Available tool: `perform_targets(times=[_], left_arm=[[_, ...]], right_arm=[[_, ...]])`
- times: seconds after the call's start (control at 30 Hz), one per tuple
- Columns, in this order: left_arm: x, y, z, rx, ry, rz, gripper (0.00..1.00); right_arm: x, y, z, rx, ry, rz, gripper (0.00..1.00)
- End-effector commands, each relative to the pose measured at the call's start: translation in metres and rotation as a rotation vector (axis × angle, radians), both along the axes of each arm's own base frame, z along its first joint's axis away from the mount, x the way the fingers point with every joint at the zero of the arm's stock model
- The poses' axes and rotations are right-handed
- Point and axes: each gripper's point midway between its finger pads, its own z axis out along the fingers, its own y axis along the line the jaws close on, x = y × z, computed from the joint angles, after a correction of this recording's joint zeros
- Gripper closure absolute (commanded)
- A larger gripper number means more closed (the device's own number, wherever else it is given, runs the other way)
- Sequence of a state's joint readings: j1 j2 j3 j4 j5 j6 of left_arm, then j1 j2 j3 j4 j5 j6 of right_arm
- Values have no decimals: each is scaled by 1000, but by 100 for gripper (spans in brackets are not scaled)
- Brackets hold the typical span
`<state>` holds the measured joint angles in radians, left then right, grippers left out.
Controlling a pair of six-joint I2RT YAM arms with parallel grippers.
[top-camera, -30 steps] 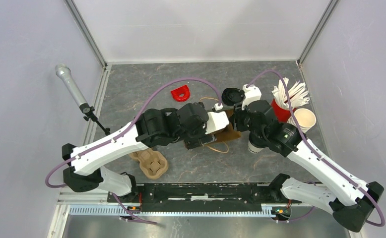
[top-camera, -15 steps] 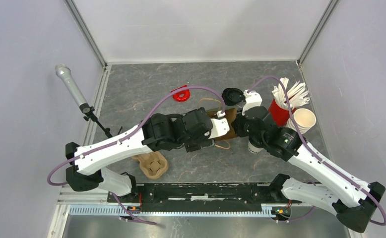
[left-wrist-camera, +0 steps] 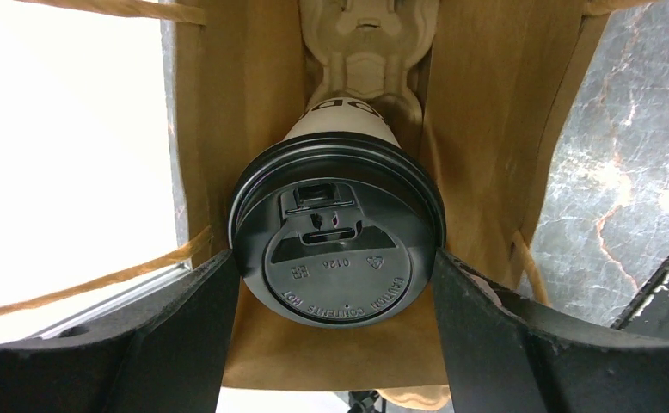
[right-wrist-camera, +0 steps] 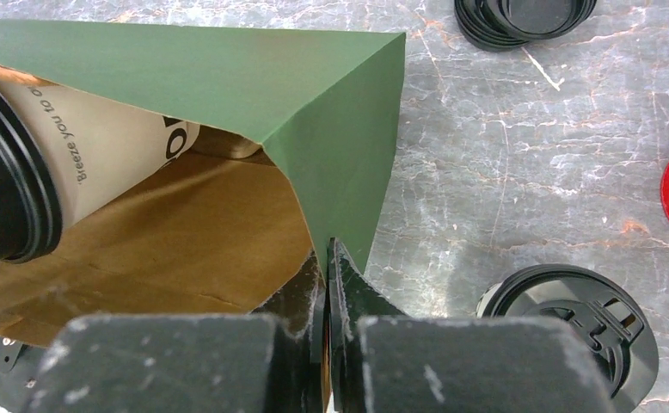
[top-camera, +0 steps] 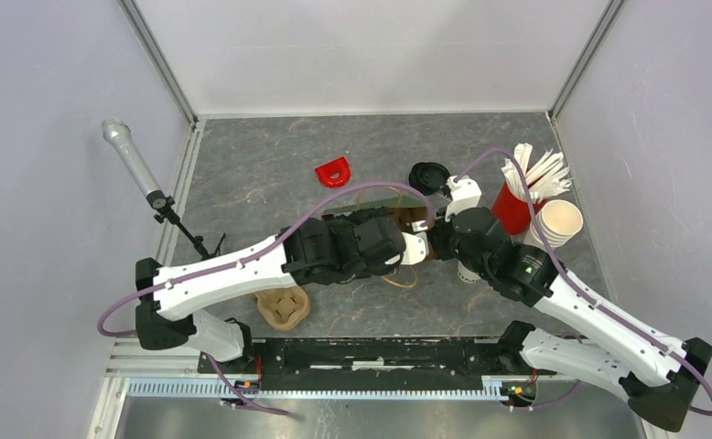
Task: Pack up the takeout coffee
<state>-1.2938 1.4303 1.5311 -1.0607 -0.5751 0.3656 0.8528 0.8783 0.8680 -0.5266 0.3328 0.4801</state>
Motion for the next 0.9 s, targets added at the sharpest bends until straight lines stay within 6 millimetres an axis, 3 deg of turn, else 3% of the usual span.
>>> perform_targets(times=[0.0,0.43,0.5,0.57,0.67,0.87], left_arm=[[9,-5,1,48,-73,-37,56],[9,-5,-32,122,-57,-65,54],[9,-6,-36,126,-53,-65,54],[9,-8,-37,115,-49,-60,54],[9,-12,-36,97,-45,-55,54],[7,-13,-44,108,-29,-56,55]], right_arm=[[5,-5,4,-15,-50,-13,99],[3,9,6,34,-54,38,97],[4,10,8,44,-49,31,93],[3,8,5,59,-24,1,81],[-2,9,-5,86,24,-15,71],[-7,-1,-21,103,66,-77,72]])
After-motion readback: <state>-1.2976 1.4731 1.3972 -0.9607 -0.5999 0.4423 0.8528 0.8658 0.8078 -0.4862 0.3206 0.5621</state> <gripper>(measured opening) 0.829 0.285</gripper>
